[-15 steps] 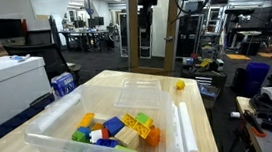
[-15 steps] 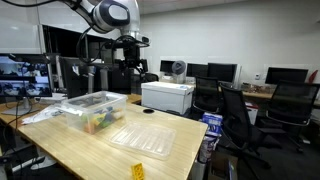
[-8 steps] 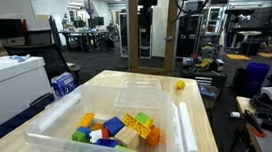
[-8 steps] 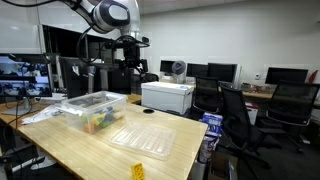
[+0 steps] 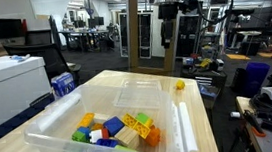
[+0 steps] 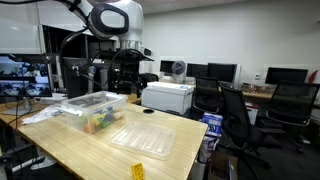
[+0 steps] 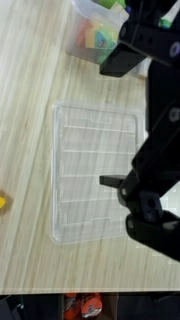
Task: Put the yellow block in the storage box
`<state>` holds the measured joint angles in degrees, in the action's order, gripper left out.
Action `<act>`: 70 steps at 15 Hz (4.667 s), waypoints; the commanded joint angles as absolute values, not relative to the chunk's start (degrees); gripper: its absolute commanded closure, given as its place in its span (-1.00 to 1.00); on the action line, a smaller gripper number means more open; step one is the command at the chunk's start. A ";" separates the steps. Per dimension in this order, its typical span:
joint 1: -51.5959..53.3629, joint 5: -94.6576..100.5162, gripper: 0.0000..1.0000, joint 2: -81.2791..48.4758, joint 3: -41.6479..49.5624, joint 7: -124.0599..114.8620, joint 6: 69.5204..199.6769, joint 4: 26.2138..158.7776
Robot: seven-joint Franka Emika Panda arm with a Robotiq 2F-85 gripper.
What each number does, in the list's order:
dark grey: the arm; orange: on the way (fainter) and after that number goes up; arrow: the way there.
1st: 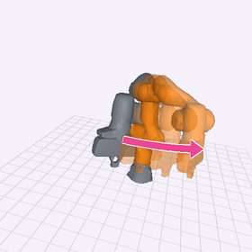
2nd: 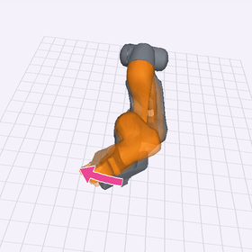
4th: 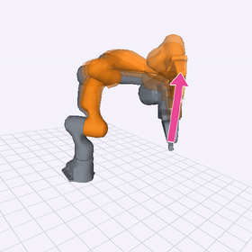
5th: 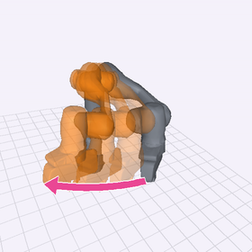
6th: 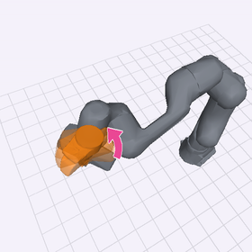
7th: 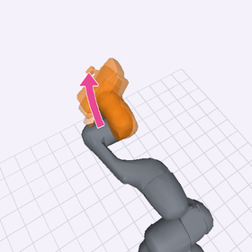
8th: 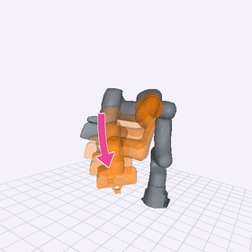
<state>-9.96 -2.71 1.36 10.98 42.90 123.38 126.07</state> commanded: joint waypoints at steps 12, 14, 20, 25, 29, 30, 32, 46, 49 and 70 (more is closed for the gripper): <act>-14.62 -1.93 -1.00 6.43 18.52 68.69 126.33 136.45; -14.94 0.24 -1.00 7.23 19.29 76.36 129.39 138.66; -16.89 1.86 -1.00 6.97 23.28 99.20 140.96 145.28; -16.30 -3.23 -1.00 3.17 25.05 118.90 146.75 145.33; -15.92 -9.40 -1.00 -3.71 22.25 124.25 146.10 140.62; -16.27 -10.75 -1.00 -5.55 21.17 124.50 145.48 139.01; -17.31 -12.38 -1.00 -9.29 18.91 123.93 144.56 135.56; -25.82 -9.36 -1.00 -28.90 13.37 116.59 127.67 116.89; -26.51 -9.96 -1.00 -30.29 12.56 115.68 123.53 114.31; -27.99 -10.54 0.72 -31.88 12.01 86.94 122.25 114.23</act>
